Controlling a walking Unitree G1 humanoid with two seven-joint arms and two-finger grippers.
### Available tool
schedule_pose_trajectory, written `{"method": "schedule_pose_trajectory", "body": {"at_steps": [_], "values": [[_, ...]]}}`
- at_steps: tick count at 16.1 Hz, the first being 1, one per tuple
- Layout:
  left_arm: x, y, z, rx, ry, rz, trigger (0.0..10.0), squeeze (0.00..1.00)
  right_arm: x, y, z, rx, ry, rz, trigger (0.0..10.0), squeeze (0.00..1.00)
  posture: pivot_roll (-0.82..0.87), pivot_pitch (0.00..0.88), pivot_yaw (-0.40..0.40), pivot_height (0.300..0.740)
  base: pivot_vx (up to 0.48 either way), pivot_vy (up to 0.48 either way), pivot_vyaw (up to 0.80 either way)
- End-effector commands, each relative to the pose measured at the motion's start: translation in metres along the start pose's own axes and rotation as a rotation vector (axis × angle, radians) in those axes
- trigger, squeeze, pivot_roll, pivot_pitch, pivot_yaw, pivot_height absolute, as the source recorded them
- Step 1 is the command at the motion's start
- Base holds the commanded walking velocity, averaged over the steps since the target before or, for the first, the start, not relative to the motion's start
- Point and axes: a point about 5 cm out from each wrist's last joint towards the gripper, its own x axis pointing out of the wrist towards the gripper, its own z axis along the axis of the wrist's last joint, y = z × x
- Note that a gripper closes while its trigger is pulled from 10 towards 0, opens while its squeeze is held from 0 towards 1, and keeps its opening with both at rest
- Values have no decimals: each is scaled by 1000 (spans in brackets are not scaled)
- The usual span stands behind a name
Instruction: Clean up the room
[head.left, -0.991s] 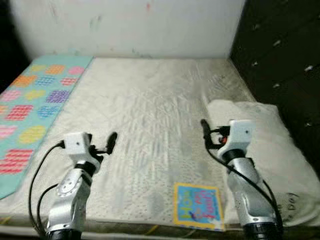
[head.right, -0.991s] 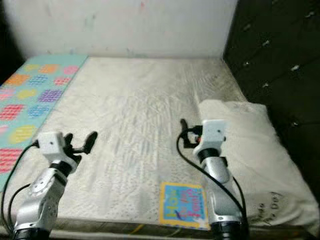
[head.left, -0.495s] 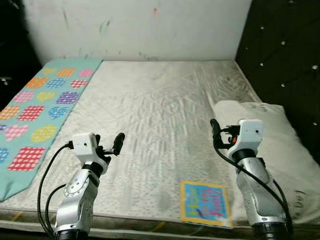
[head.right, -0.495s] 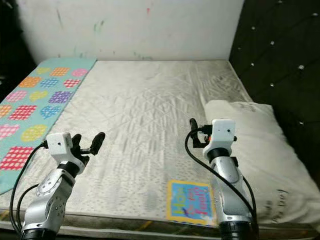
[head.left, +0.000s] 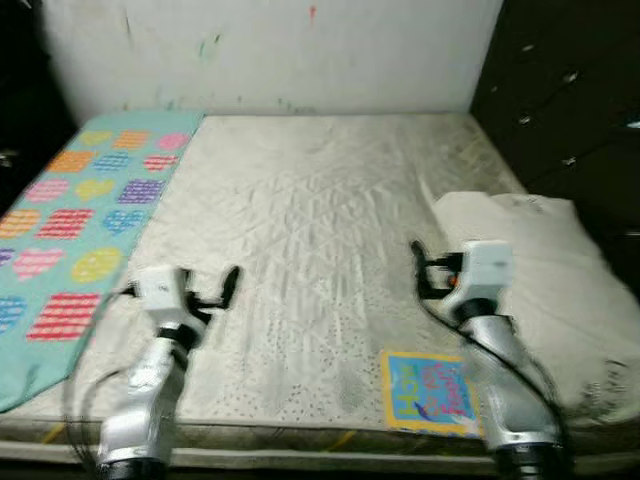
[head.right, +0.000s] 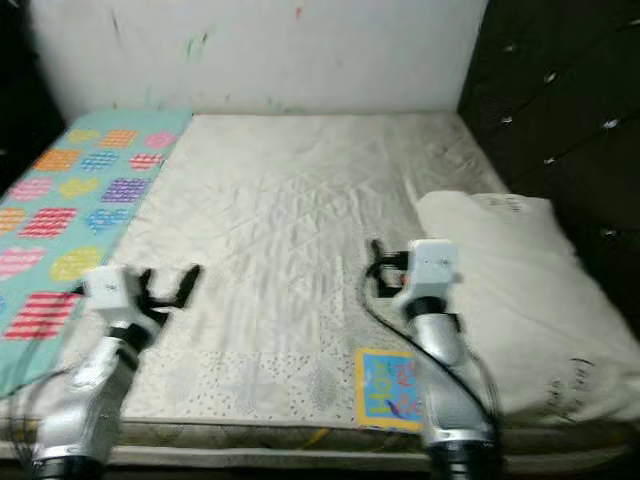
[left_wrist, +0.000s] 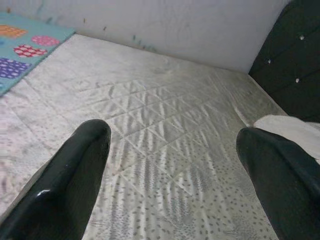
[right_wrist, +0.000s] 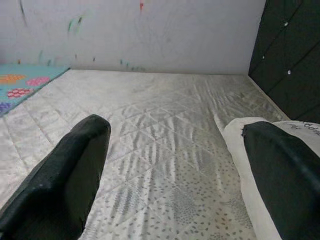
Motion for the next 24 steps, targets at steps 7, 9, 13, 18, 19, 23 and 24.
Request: {"method": "schedule_pose_trajectory", "body": {"at_steps": [7,9,13,18,19,23,24], "values": [[-1,-1,0,6,8,-3,10000,0,1,-3,4,9,-16,-15,10000,0,-214,0,42,703,0,0,-269],[-1,-1,0,7,10,-1,10000,0,2,-3,4,9,-18,-14,10000,0,-214,0,42,703,0,0,0],[-1,0,-1,0,15,12,10000,0,4,0,5,28,-22,-7,10000,0,-209,0,38,685,0,0,0],[-1,0,-1,-2,17,18,10000,0,5,-2,7,5,-28,-14,10000,0,-210,0,37,639,0,0,0],[-1,0,-1,0,22,25,10000,0,6,-2,7,8,-29,-14,10000,0,-208,0,38,639,0,0,0],[0,1,-2,4,29,31,10000,0,7,0,8,9,-33,-12,10000,0,-207,0,38,639,0,0,0],[0,1,-1,0,25,30,10000,0,7,0,8,9,-32,-10,10000,0,-207,0,38,639,0,0,0]]}}
